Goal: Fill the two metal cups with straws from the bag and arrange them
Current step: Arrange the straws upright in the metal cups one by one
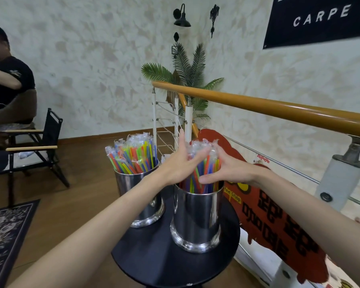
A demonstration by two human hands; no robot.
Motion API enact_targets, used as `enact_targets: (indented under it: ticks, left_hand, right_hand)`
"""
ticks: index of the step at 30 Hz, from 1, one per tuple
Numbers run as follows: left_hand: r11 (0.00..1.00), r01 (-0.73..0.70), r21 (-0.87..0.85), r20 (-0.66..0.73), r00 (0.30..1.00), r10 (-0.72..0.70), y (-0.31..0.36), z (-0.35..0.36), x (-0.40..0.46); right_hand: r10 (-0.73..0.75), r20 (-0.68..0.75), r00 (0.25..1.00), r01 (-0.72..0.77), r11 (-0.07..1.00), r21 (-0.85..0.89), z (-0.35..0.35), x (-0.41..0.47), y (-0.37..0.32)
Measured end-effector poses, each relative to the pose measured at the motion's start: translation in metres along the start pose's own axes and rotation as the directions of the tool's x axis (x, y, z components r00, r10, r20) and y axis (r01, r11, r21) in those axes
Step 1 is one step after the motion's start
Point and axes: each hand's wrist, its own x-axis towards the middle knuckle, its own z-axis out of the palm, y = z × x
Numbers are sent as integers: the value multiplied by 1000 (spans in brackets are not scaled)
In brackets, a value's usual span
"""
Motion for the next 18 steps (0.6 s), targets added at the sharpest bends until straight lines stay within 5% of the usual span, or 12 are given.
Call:
enact_targets:
  ticks: [5, 12, 18]
  left_hand:
    - [993, 52, -104, -9, 999, -53, -10, -2, -25]
    - [939, 134, -316, -22, 989, -148, -32, 11, -57]
    - [952, 77, -296, -11, 996, -84, -52, 30, -65]
  right_hand:
    - [58, 35, 998, -62, 990, 131, -2, -7, 17]
    - [-37, 10, 999, 34, 977, 211, 14, -28, 24]
    - [-63, -51, 997, 70, 984, 161, 29, -38, 36]
